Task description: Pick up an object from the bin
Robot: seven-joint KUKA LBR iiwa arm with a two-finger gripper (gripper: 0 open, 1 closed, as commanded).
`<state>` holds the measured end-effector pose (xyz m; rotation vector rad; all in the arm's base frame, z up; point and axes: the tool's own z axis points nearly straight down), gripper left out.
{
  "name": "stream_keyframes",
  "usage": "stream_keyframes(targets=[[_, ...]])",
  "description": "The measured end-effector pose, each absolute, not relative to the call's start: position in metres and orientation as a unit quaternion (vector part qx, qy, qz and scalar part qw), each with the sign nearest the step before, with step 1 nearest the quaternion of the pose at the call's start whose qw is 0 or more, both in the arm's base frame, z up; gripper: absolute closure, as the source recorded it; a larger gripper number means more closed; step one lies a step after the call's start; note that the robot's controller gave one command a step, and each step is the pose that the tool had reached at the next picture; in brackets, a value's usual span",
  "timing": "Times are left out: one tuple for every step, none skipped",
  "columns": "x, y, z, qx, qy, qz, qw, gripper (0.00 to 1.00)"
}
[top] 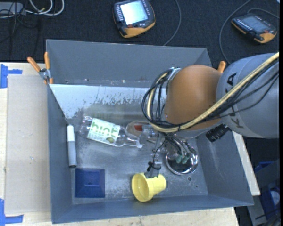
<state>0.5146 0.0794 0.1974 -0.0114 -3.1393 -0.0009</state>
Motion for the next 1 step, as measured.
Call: stream_keyframes(targets=[[0.4795,0.0253,0.1465,0.078,-0.997,0.000,0.005,0.00]])
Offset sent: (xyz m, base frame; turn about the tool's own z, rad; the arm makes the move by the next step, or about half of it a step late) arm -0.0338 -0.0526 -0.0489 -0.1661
